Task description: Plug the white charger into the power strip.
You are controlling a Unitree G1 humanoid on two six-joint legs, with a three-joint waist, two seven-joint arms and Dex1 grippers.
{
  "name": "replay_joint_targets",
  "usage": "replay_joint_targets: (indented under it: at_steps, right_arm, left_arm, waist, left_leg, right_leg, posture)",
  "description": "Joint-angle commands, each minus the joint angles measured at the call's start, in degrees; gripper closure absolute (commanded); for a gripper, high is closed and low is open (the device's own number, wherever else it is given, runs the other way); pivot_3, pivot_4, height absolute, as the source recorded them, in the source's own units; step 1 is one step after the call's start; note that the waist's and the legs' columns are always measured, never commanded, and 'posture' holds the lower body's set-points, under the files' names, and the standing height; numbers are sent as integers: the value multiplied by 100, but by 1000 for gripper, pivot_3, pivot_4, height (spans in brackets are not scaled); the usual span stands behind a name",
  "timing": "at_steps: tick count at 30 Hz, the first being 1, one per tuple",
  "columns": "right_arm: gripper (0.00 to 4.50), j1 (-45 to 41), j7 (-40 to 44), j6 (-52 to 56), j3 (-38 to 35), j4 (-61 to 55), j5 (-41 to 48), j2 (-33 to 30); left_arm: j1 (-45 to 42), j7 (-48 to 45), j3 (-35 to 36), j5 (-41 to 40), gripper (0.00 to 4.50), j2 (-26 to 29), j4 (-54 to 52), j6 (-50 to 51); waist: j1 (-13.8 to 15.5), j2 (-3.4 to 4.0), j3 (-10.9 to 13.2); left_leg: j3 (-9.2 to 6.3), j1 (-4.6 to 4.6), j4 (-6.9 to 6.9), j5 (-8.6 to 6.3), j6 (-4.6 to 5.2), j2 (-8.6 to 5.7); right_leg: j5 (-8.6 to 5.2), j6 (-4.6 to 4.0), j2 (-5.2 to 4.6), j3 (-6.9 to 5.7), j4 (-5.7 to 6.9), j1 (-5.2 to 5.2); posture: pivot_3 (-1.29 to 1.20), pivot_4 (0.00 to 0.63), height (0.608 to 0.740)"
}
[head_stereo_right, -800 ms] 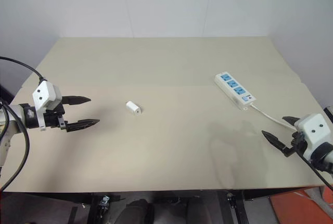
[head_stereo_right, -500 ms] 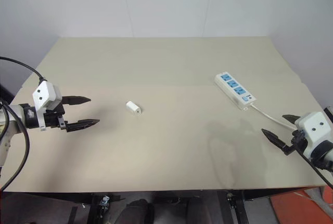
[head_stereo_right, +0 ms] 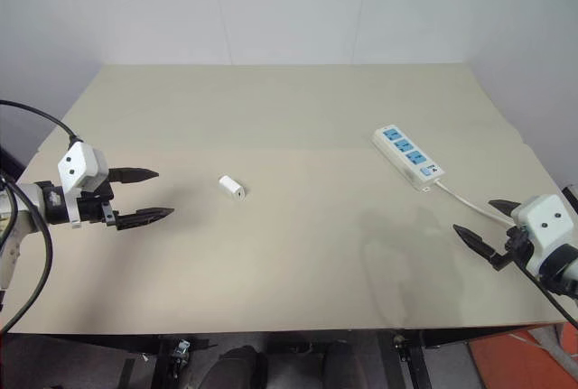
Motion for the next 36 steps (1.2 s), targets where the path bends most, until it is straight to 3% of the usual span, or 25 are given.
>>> replay_joint_targets:
  at_steps: [1,9,12,13,15,23,36]
  right_arm:
    - [33,31,-35,-100,-260,-159,100,-71]
    - [33,221,9,-193,-373,-308,226,12]
    - [33,368,24,-1006,-300,-327,-93,62]
    - [33,380,-22,-1155,-284,-331,-140,95]
    - [33,192,-328,-562,-315,-254,7,102]
    - [33,219,-401,-538,-268,-121,-200,4]
    - [33,283,-402,-534,-275,-167,-249,15]
  left_arm:
    - [-143,-8,35,-5,0,13,25,-102]
    - [-269,-97,-35,5,0,35,130,-112]
    - [-284,-130,-44,14,0,38,136,-103]
    - [-286,-139,-45,16,0,39,137,-101]
    - [-283,-151,-41,17,0,43,138,-93]
    - [-289,-146,-32,25,0,40,157,-100]
    - [-308,-153,-42,34,0,46,171,-103]
  waist:
    - [0,0,0]
    - [1,0,0]
    - [-42,3,3]
    - [-129,3,3]
    - [-172,5,8]
    - [-2,9,14]
    - [-5,9,14]
  left_leg:
    - [0,0,0,0,0,0]
    - [0,0,0,0,0,0]
    - [0,1,-1,0,0,0]
    - [-95,-44,-30,9,12,-46]
    - [-263,7,-67,55,27,-175]
    - [-206,8,-81,66,7,-172]
    - [-186,9,-80,63,10,-166]
  right_leg:
    - [0,0,0,0,0,0]
    - [0,0,0,0,0,0]
    - [0,0,0,0,0,1]
    - [-13,8,-47,-65,-5,55]
    - [-79,48,-176,-213,11,114]
    - [-78,51,-179,-161,14,68]
    - [-78,52,-179,-152,11,68]
  posture:
    - [0,150,740]
    - [0,150,740]
    - [0,150,740]
    - [0,150,740]
    - [0,150,740]
    - [0,150,740]
    - [0,150,740]
